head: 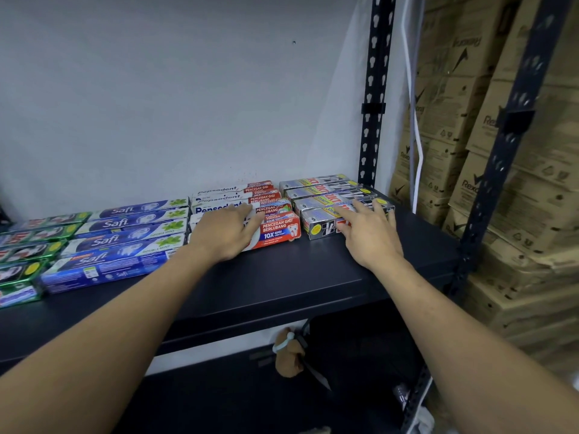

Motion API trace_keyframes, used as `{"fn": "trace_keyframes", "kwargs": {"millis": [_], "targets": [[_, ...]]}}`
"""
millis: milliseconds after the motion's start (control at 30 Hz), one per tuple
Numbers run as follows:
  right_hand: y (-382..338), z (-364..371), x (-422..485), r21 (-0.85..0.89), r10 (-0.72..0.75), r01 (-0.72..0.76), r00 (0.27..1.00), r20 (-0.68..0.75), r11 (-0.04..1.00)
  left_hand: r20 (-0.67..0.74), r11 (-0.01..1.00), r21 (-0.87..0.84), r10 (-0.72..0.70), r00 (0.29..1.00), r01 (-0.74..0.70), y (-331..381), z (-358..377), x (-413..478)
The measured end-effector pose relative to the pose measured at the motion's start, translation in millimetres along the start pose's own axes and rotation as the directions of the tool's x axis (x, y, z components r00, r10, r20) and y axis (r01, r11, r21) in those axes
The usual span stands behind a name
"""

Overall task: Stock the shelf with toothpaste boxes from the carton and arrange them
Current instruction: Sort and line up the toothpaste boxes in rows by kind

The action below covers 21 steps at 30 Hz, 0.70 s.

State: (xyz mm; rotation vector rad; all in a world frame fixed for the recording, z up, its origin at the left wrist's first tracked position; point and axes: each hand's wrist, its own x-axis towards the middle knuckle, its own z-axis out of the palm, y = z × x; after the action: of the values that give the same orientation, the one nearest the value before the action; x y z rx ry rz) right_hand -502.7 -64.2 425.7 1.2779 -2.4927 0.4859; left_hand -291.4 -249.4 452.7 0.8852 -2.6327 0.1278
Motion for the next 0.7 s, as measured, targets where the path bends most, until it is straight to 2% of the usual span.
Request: {"fn": "trace_keyframes", "kwargs": {"millis": [167,400,600,700], "targets": [[0.4,0.2,0.2,-0.003,-0.004,0.004,1.000,-0.022,1.000,-0.001,1.000,0.010,-0.002,1.000,0.002,1.0,-1.7,0.1],[3.1,1.5,1.1,0.030,-0.004,0.005,1.000,-0.031,1.000,-0.025,0.990,0.130,0.055,0.998,-0.051,8.8,-8.7,-7.7],[0.4,-3.0,-5.7,0.017,-0.075,0.078,0.990,-0.123,0.997,-0.034,0.986,0.148,0.085,0.996,-0.079,19.6,-14.5,-33.1],[-0.3,-4.7,-9.5,0.059,-0.108,0.114,0.989,-0.104,0.992,-0.048,0.990,0.124,0.077,0.996,-0.070,22.5,-19.2,-46.8]]}}
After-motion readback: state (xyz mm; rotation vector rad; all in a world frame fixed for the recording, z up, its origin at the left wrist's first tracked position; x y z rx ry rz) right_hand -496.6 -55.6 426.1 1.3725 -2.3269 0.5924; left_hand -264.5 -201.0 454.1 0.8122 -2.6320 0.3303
